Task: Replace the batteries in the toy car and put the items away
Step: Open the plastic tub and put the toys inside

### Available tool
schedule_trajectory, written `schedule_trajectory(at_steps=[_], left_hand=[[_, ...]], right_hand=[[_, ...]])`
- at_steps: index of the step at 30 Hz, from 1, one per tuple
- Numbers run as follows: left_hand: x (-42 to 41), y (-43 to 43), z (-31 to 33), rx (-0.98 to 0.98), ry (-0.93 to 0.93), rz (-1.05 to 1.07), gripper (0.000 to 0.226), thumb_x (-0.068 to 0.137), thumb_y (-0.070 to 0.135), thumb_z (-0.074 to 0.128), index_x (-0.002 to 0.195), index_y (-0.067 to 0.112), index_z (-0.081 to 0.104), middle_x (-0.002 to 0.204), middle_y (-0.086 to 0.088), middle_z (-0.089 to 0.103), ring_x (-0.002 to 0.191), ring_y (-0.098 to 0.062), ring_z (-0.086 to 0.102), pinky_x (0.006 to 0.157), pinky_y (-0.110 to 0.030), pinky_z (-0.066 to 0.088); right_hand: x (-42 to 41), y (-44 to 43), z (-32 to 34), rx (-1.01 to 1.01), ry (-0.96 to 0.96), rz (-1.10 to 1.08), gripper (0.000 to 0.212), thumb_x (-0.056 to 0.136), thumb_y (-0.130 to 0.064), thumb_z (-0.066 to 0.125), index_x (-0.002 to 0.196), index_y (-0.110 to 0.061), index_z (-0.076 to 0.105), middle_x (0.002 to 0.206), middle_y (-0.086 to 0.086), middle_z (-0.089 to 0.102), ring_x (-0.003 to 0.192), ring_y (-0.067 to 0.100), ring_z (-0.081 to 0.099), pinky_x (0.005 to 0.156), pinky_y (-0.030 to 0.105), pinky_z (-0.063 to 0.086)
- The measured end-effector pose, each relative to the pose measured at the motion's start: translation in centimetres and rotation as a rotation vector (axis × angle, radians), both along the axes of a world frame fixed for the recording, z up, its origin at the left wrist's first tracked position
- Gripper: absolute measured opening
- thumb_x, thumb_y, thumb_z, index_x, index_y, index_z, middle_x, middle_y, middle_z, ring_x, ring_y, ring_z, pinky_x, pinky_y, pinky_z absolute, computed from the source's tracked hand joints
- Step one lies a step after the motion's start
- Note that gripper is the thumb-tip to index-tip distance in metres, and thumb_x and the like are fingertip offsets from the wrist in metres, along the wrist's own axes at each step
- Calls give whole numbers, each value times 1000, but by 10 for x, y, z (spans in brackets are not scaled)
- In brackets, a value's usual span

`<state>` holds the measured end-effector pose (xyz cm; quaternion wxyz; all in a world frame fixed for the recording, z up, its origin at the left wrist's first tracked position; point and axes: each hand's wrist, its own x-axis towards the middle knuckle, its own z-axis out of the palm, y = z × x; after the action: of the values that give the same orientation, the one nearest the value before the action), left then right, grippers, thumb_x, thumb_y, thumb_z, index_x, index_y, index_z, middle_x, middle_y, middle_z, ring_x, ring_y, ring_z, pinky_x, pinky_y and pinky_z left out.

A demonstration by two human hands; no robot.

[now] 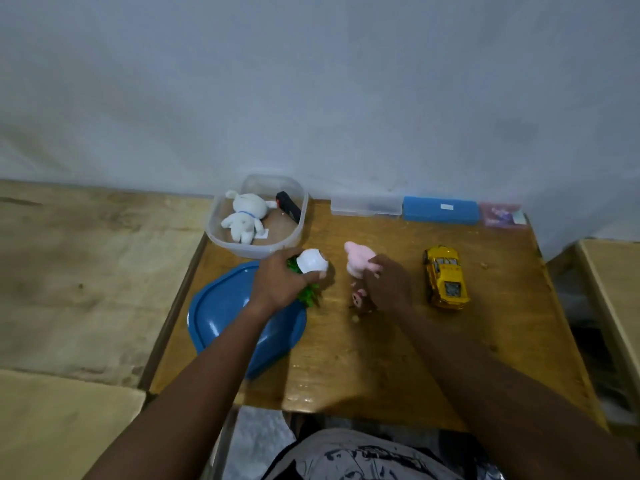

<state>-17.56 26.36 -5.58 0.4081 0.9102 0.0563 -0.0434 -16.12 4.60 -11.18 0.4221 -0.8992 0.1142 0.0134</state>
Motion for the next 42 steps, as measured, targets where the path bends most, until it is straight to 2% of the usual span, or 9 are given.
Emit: schedule_trajectory(at_steps=[3,7,16,21,27,31,33,37,42], left_hand=[[32,25,20,-17,-80,67,57,67,49,87,116,24,72,103,10,68,95,-12,62,79,-32,50],[75,67,35,5,-106,138,60,66,53,86,116,24,72,104,7,71,95,-13,64,78,-28,48],[132,133,20,111,-13,241,61,71,62,75,115,20,72,113,-6,73,101,-27,66,74,-30,44],[144,128,-14,70,83,239,52,89,55,61,120,14,67,120,-11,70,108,-31,63,77,-29,41],[152,129,-44,162,160,55,36,92,39,60,108,8,68,110,-16,71,103,-33,64,80,-35,46],[162,138,-49,271,214,-132,29,83,36,67,101,13,70,106,-17,68,101,-34,61,77,-33,44],[162,144,-50,325,222,-183,23,82,30,68,101,17,70,107,-15,65,101,-33,59,73,-31,41],[159,146,-51,411,181,-225,32,85,26,71,116,20,69,118,-15,52,100,-34,58,79,-38,50],[153,143,-48,461,146,-229,32,86,32,69,117,22,70,120,-13,51,96,-32,59,78,-40,54]], right_hand=[[28,18,22,86,-105,-93,10,90,-25,61,95,-21,68,93,-2,67,86,17,61,69,31,50],[77,56,59,186,-230,-105,17,88,-29,63,105,-25,67,104,-2,68,97,17,62,80,30,50],[151,163,83,120,-307,85,26,87,-33,64,113,-30,67,113,-3,65,103,13,59,84,21,40],[161,192,55,-10,-301,215,32,87,-33,57,109,-15,72,107,6,68,100,22,61,86,28,45],[171,190,28,-228,-94,414,37,96,-30,52,130,-19,60,126,12,55,112,25,54,89,25,39],[177,193,23,-405,104,589,54,96,-42,31,142,-20,48,139,19,42,124,35,45,105,42,38],[180,191,26,-446,166,663,55,96,-39,37,147,-20,39,145,20,38,128,37,41,107,44,38],[183,187,34,-408,121,736,49,94,-22,53,143,-19,45,136,15,50,117,31,52,92,35,45],[174,191,20,-660,67,709,62,86,-39,65,138,-24,34,114,10,61,92,28,62,69,38,54]])
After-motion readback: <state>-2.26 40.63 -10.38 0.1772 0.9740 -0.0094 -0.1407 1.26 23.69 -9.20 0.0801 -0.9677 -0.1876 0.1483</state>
